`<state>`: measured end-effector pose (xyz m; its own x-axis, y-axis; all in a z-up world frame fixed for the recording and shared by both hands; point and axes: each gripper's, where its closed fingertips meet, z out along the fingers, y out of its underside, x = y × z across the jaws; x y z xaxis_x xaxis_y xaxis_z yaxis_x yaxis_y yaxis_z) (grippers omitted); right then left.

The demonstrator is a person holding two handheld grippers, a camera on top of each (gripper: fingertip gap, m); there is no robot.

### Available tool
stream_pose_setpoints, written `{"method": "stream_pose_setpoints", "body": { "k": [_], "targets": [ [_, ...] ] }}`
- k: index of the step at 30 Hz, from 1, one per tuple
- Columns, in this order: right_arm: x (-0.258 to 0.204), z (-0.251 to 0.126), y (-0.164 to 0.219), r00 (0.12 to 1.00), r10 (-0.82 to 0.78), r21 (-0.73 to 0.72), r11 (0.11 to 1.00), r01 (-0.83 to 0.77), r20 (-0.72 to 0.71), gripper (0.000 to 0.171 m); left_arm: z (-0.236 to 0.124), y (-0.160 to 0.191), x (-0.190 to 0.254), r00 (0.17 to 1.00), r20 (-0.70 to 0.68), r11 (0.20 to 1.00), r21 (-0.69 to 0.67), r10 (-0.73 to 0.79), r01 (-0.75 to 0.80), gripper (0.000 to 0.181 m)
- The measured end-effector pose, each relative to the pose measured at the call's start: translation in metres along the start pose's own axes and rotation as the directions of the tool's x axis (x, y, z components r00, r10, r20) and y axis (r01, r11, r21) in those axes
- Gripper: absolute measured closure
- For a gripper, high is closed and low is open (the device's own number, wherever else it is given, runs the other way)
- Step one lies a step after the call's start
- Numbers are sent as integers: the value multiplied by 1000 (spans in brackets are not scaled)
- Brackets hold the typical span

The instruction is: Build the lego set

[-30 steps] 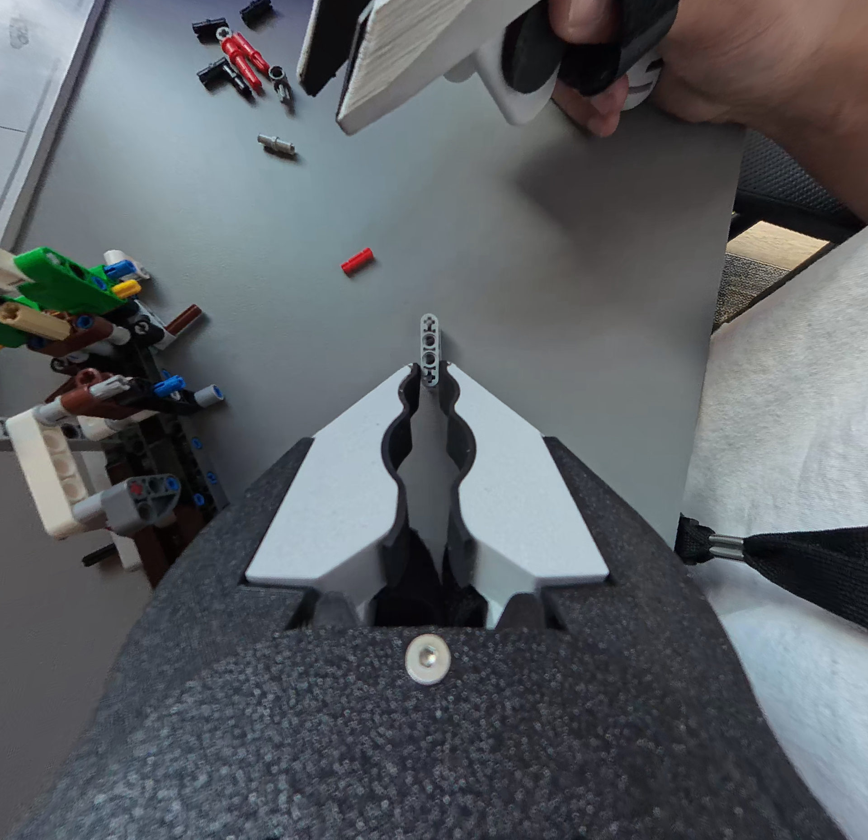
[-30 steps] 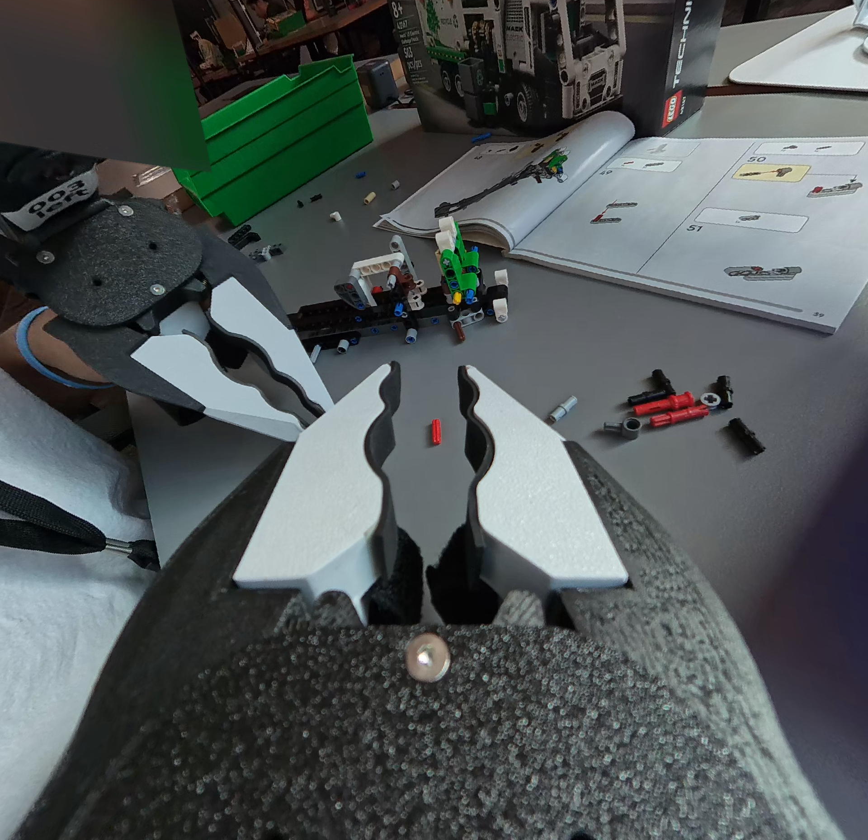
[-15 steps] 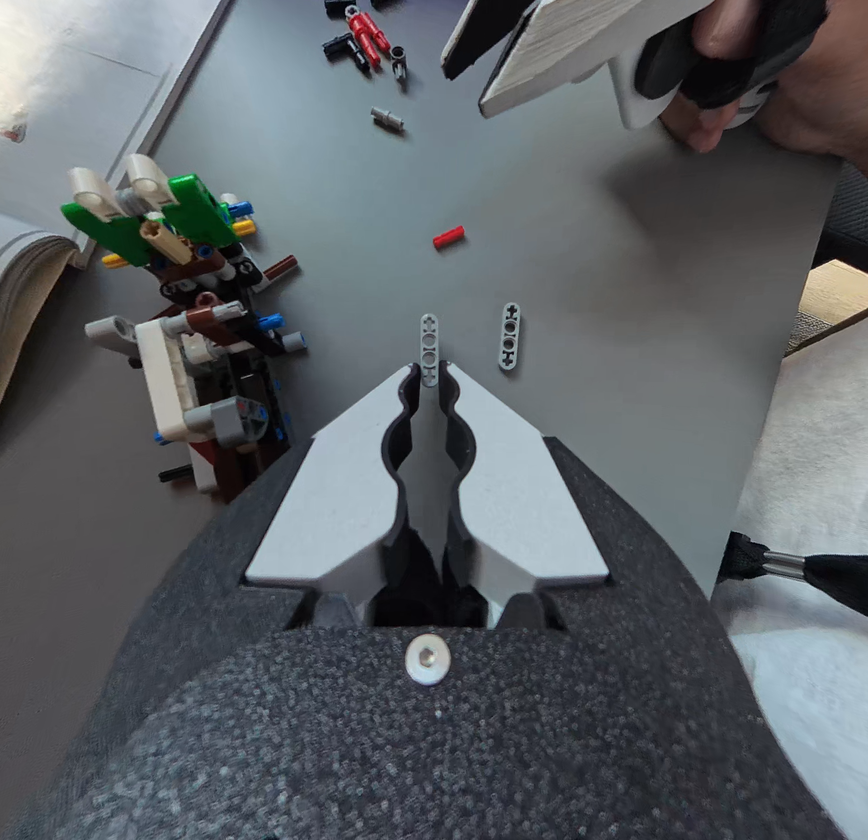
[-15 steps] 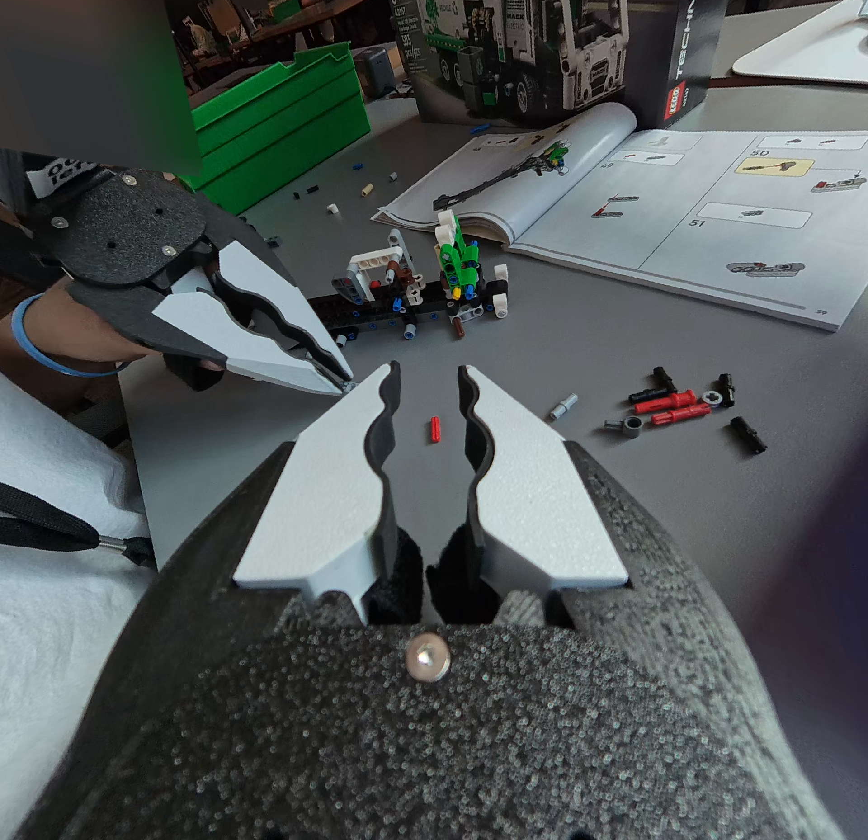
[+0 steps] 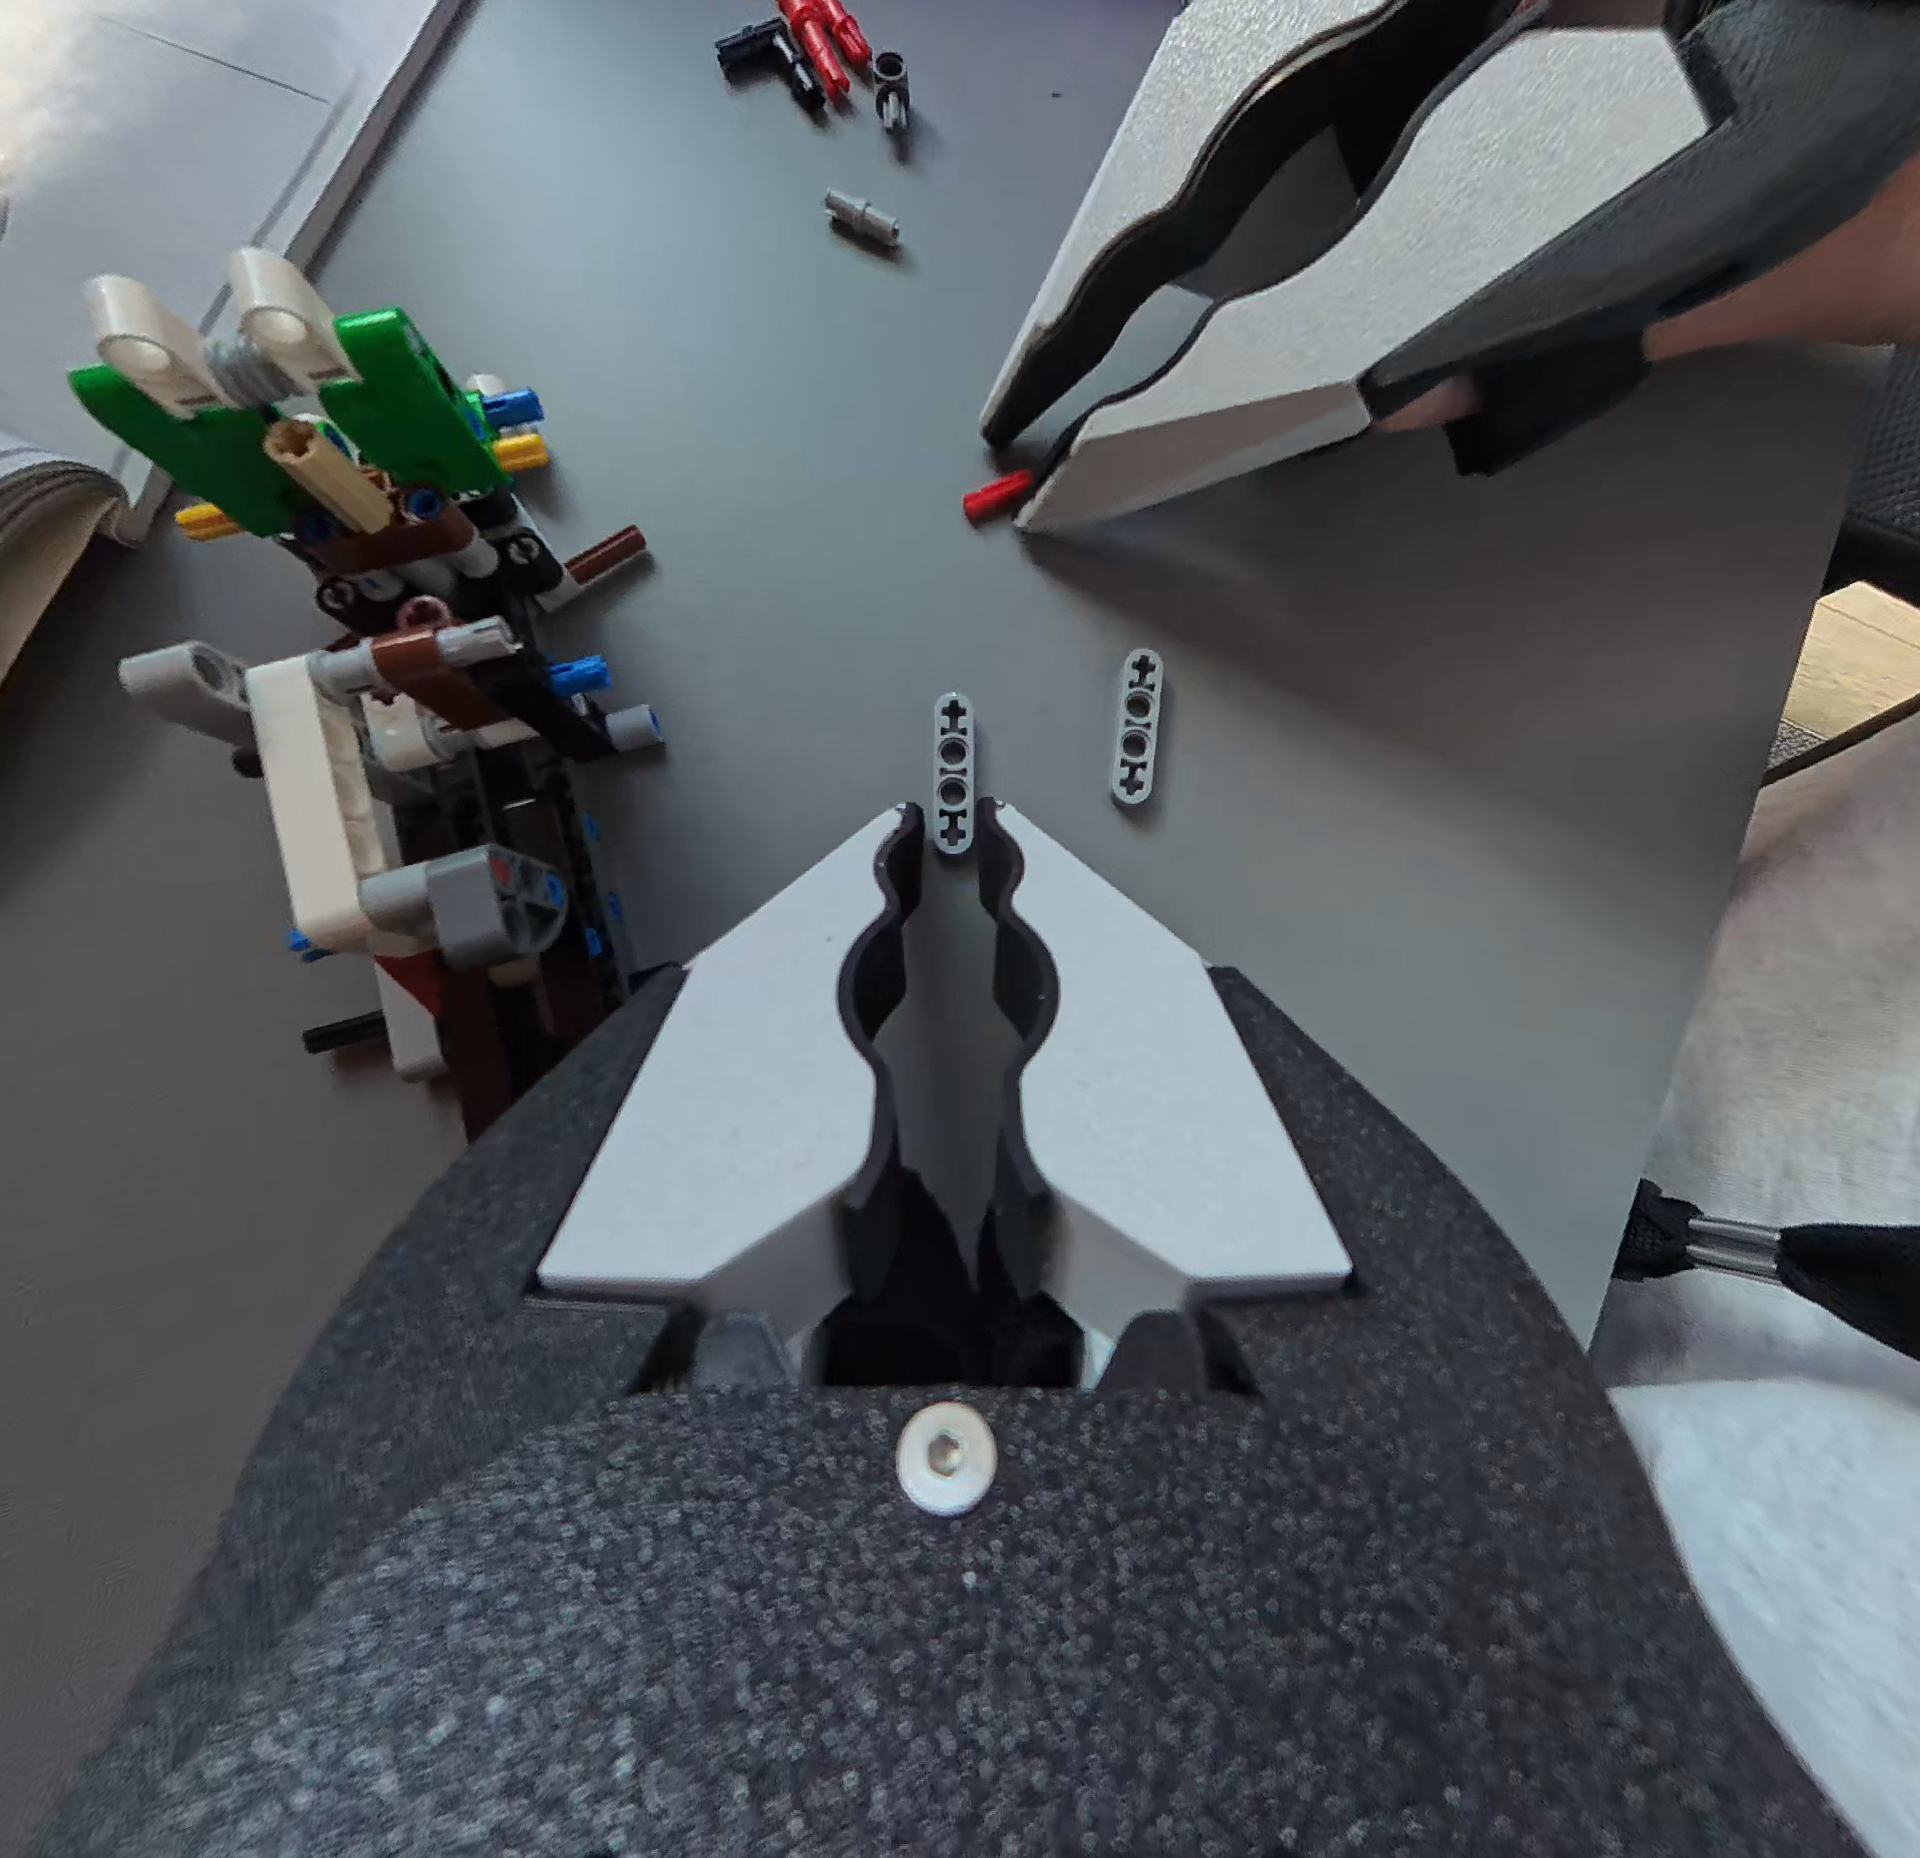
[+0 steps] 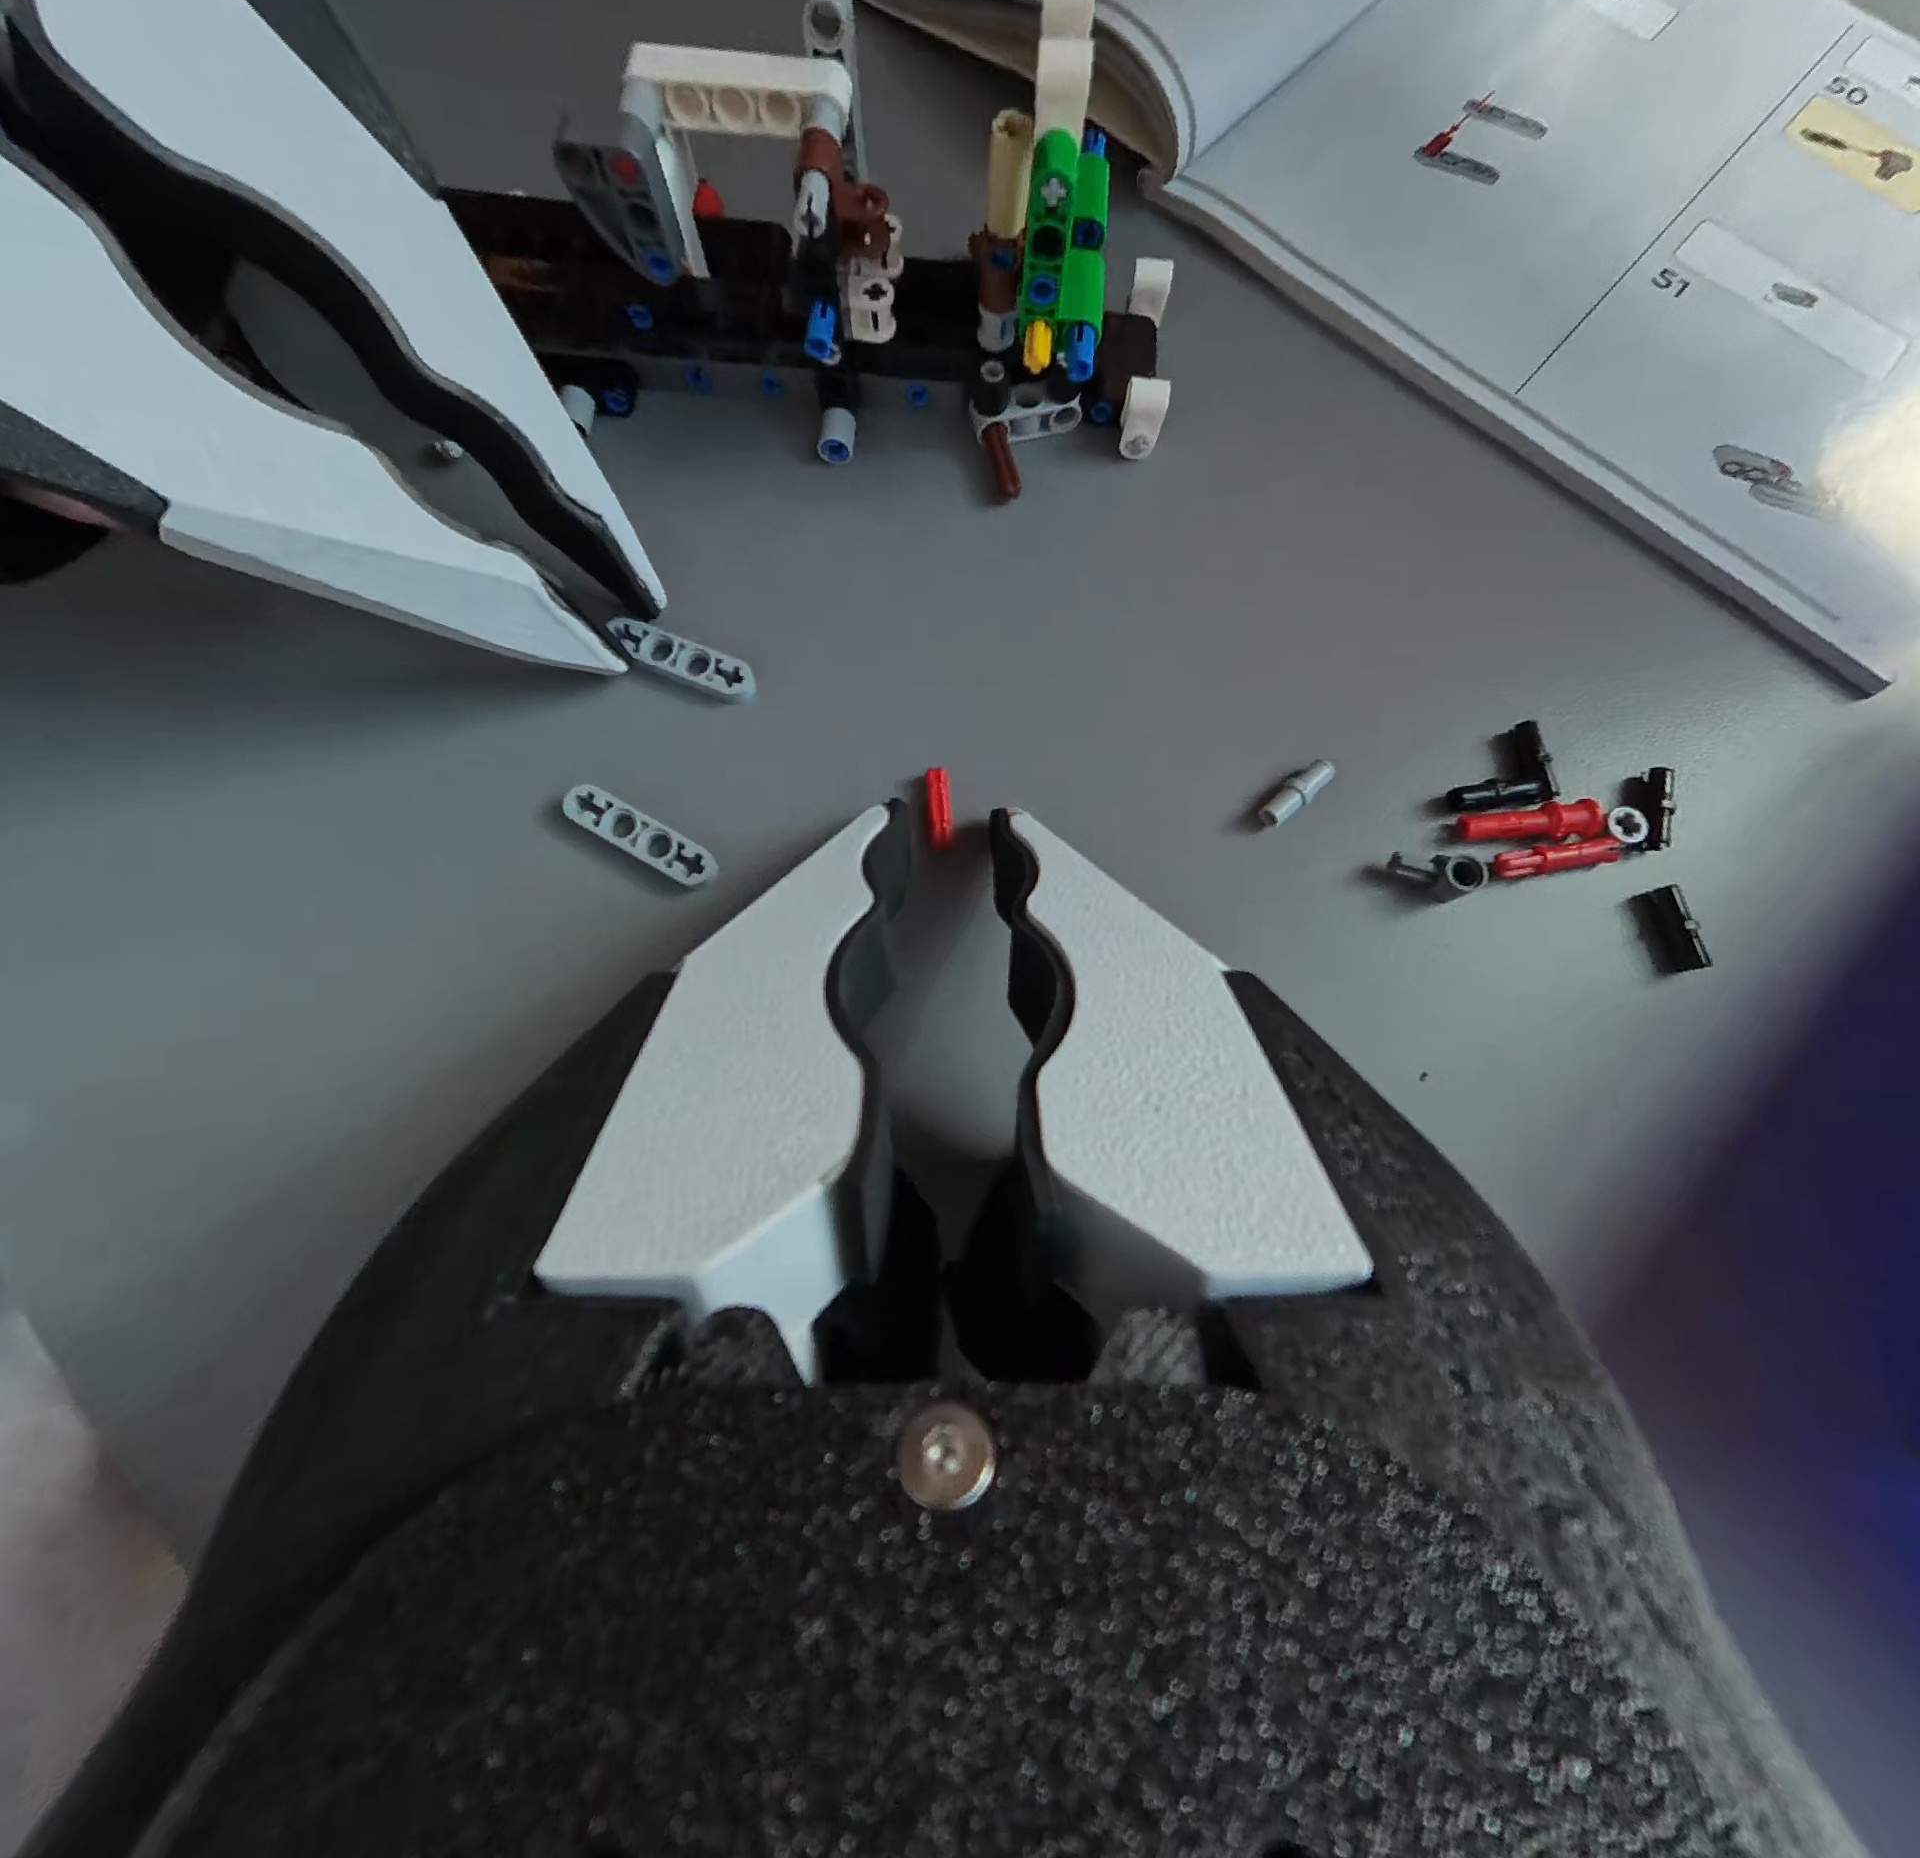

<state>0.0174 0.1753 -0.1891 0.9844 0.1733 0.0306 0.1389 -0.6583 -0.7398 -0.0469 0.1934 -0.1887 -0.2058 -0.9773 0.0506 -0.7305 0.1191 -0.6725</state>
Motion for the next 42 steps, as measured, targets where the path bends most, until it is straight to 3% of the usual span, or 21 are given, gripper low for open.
{"method": "stream_pose_setpoints", "body": {
  "k": [5,13,18,22,27,32,37,42],
  "targets": [
    [0,-1,1,1000,-13,1,1000,13,-9,167,-7,-10,5,1000,-15,998,59,21,-20,172],
    [-1,-2,1,1000,-25,9,1000,25,-17,168,-12,-14,15,997,-56,993,102,59,-53,172],
    [-15,-18,-25,994,48,178,982,-65,98,169,-16,-17,16,995,-42,987,140,90,-83,173],
    [-39,-40,-51,989,-130,300,948,103,72,169,-28,-30,28,983,-180,976,219,24,16,176],
    [-54,-46,-54,971,-233,381,903,198,47,169,-51,-48,29,891,-425,905,299,-159,304,175],
    [-69,-53,-59,959,-198,451,888,89,203,169,-58,-47,27,888,-429,894,314,-167,320,175],
    [-72,-58,-58,955,-204,468,880,81,217,169,-60,-45,38,885,-442,906,300,-146,299,175],
    [-68,-50,-50,961,-209,419,900,116,182,169,-42,-25,22,962,-256,959,232,-100,161,179]
  ]
}}
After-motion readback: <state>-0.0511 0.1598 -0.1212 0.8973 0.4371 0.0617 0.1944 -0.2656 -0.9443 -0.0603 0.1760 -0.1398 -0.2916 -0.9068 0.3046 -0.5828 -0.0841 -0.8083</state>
